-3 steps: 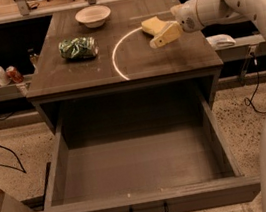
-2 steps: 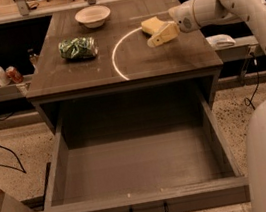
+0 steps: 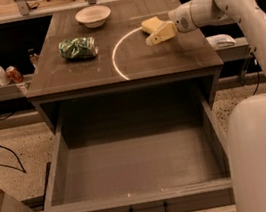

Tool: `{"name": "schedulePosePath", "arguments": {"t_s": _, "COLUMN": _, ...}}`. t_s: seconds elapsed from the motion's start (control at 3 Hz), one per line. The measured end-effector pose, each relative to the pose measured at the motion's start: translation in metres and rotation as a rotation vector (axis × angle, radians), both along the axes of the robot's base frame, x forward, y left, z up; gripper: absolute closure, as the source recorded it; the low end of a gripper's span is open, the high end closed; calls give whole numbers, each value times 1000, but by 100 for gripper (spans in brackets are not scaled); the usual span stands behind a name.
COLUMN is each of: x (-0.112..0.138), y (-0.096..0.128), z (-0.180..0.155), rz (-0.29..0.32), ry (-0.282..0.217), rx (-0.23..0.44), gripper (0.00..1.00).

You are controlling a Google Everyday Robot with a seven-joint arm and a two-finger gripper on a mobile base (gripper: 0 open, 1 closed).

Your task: Place sponge into top drawer

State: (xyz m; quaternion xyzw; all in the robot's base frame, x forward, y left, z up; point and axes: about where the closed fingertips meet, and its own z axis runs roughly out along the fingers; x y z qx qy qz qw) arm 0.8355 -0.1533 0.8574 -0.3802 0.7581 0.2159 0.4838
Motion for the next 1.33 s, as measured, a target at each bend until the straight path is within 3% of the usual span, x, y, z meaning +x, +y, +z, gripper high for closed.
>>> {"name": "schedulePosePath", "arguments": {"t_s": 0.67, "x": 16, "y": 2, "z": -10, "rz": -31, "ry": 36, "rx": 30, "gripper": 42}}
{"name": "schedulePosePath", "arguments": {"t_s": 1.0, "x": 16, "y": 1, "z": -8, "rz": -29, "ry": 33, "rx": 13, "gripper": 72}}
{"name": "schedulePosePath", "arguments": {"t_s": 1.33, "x": 11, "y": 3, "z": -2, "rz": -16, "ry": 21, "rx": -14, "gripper": 95}}
